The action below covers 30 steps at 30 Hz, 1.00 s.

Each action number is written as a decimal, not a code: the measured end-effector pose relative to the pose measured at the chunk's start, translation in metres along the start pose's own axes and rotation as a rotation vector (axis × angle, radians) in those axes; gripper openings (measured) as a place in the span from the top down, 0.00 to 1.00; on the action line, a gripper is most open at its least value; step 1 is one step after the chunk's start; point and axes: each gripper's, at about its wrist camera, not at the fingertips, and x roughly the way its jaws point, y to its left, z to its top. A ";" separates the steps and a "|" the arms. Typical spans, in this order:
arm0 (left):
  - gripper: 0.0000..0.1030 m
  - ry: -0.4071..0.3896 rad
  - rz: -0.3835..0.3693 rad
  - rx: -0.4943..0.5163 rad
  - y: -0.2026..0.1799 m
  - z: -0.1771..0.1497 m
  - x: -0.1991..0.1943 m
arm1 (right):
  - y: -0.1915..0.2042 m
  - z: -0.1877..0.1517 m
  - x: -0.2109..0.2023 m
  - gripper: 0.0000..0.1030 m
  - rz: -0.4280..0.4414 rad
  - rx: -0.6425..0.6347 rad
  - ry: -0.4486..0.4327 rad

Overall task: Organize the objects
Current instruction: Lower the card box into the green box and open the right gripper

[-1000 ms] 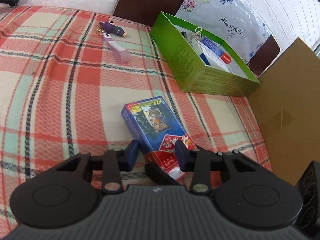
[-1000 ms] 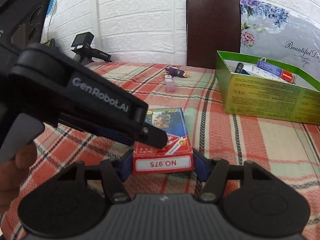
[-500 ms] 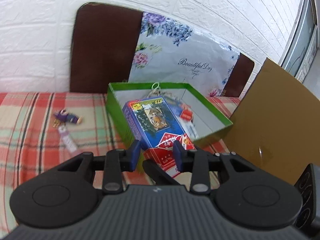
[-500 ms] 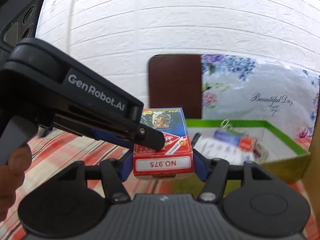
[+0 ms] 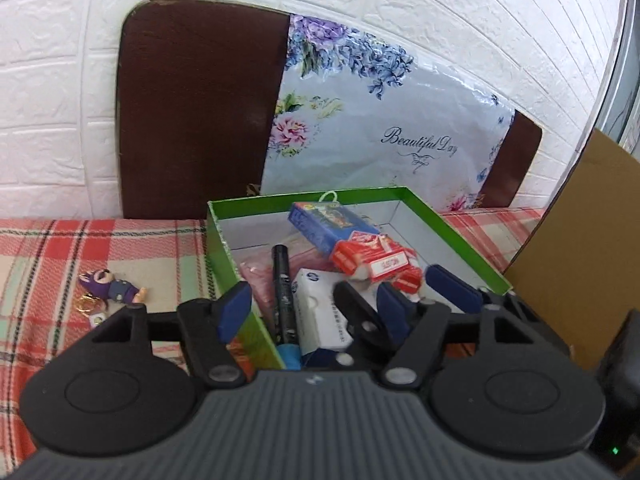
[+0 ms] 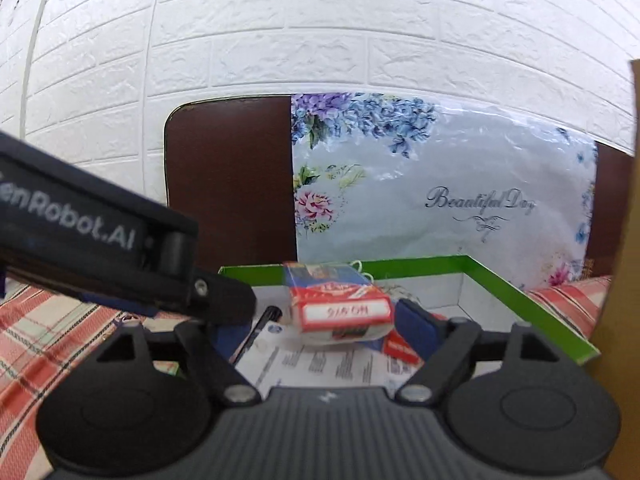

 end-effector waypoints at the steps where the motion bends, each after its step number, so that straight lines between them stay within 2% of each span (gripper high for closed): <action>1: 0.32 -0.004 0.013 0.006 -0.001 -0.001 -0.002 | 0.001 -0.003 -0.005 0.22 0.003 0.010 -0.005; 4: 0.32 0.003 0.024 -0.004 -0.001 -0.001 -0.010 | 0.005 -0.006 -0.024 0.22 0.002 0.043 -0.016; 11: 0.31 -0.006 0.108 0.021 -0.007 -0.010 -0.044 | -0.001 -0.006 -0.060 0.22 0.007 0.100 0.021; 17: 0.31 0.014 0.184 0.047 -0.011 -0.029 -0.070 | -0.012 -0.010 -0.098 0.23 -0.016 0.153 0.042; 24: 0.30 0.036 0.242 0.062 -0.014 -0.057 -0.095 | -0.009 -0.009 -0.140 0.23 -0.004 0.159 0.018; 30: 0.21 0.029 0.311 0.105 -0.015 -0.079 -0.112 | 0.001 -0.004 -0.164 0.24 0.014 0.158 -0.001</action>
